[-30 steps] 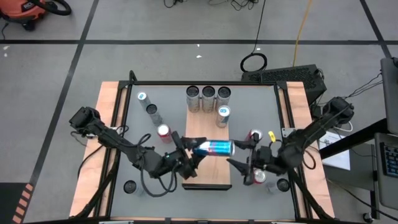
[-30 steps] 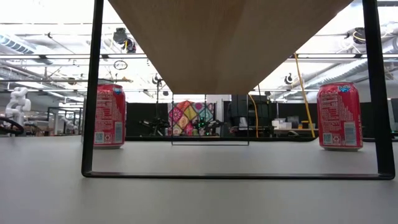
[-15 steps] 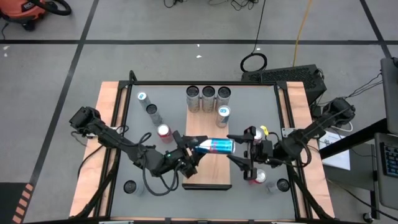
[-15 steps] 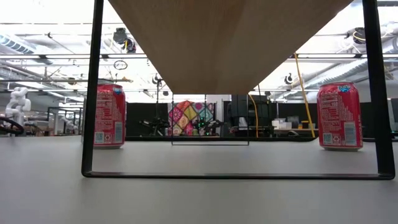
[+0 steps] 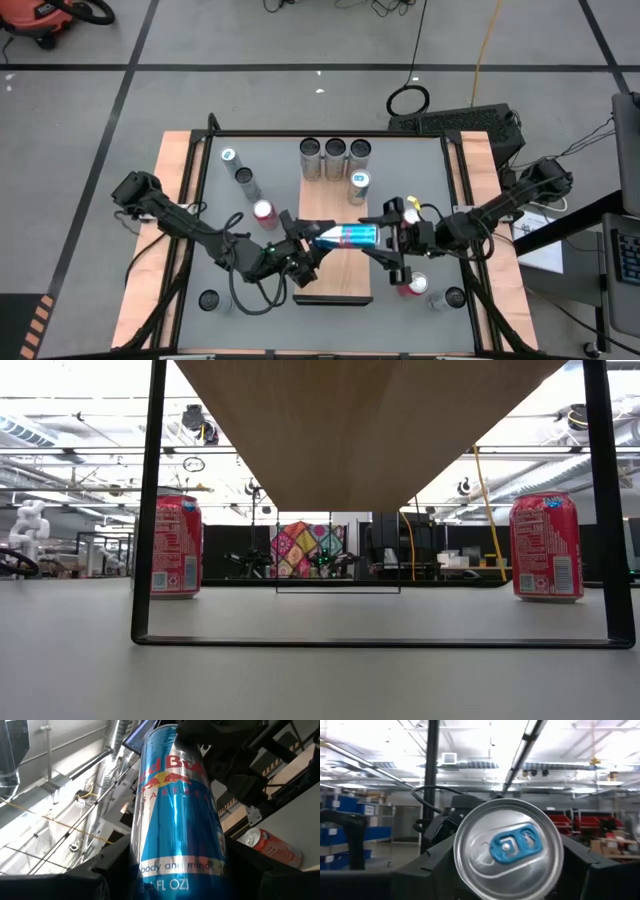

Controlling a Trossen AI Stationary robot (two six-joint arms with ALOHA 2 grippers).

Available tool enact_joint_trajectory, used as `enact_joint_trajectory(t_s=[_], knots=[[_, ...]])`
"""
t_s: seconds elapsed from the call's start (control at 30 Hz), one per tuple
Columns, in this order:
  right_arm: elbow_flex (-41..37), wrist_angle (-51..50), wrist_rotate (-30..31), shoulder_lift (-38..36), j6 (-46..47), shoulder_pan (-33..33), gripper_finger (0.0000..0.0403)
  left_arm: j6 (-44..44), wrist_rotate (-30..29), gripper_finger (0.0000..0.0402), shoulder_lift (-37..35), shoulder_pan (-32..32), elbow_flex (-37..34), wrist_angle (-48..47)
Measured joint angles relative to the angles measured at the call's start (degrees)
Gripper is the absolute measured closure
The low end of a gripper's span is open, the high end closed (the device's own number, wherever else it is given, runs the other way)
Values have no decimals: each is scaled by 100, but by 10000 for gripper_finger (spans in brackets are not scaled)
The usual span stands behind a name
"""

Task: Place canned beverage on shelf
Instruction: Put the right blue soda can on the shelf aligned with the other blue soda can

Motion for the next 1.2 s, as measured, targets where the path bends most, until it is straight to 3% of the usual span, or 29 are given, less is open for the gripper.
enact_joint_trajectory(t_s=[0.3,0.53,0.9,1.2], knots=[[126,-151,-124,-4,80,-101,244,-256,-16,155,-7,50,9,-22],[126,-183,-122,-63,-45,-101,233,-838,-1,143,0,17,9,-67],[126,-676,-168,-323,-493,-103,241,-2189,283,48,4,-30,9,-206],[132,-1975,-535,-870,-721,-111,241,-3290,497,35,4,-209,9,-311]])
